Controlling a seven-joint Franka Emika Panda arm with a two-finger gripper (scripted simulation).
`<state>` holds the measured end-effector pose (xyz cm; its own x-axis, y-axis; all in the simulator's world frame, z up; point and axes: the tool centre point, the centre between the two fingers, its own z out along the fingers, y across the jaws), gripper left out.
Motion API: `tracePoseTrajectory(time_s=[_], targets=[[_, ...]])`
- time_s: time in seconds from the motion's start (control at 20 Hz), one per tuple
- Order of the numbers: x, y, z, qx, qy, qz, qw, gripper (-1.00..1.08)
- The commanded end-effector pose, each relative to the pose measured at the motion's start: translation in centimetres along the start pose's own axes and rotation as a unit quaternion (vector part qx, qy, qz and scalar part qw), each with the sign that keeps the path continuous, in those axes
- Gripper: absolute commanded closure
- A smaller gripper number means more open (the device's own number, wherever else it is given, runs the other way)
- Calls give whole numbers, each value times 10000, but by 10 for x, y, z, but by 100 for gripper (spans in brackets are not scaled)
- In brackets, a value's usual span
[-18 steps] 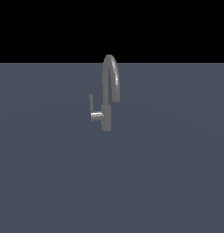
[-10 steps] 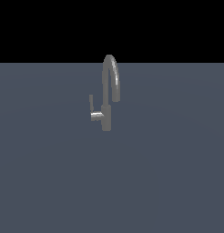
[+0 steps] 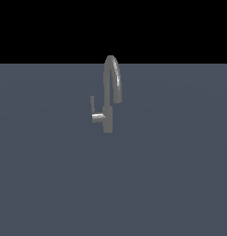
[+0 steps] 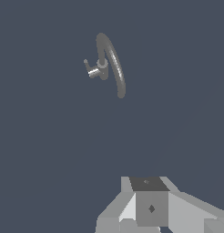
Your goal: Turn on the faucet by rotating a designated handle.
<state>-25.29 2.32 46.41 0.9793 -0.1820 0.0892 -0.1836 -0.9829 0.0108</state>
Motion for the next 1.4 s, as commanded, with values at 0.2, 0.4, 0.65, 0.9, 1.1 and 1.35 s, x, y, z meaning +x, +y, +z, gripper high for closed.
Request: tracePoseTrajectory(time_s=[0.2, 0.4, 0.65, 0.9, 1.1, 1.35], targets=[[2, -25, 32, -167, 310, 525, 9980, 108], [6, -41, 53, -275, 512, 863, 9946, 108], [13, -59, 78, -401, 752, 1264, 9883, 108], [23, -76, 103, -515, 975, 1638, 9803, 108], [32, -88, 121, -599, 1141, 1918, 9729, 108], [44, -100, 142, -695, 1330, 2243, 9629, 108]])
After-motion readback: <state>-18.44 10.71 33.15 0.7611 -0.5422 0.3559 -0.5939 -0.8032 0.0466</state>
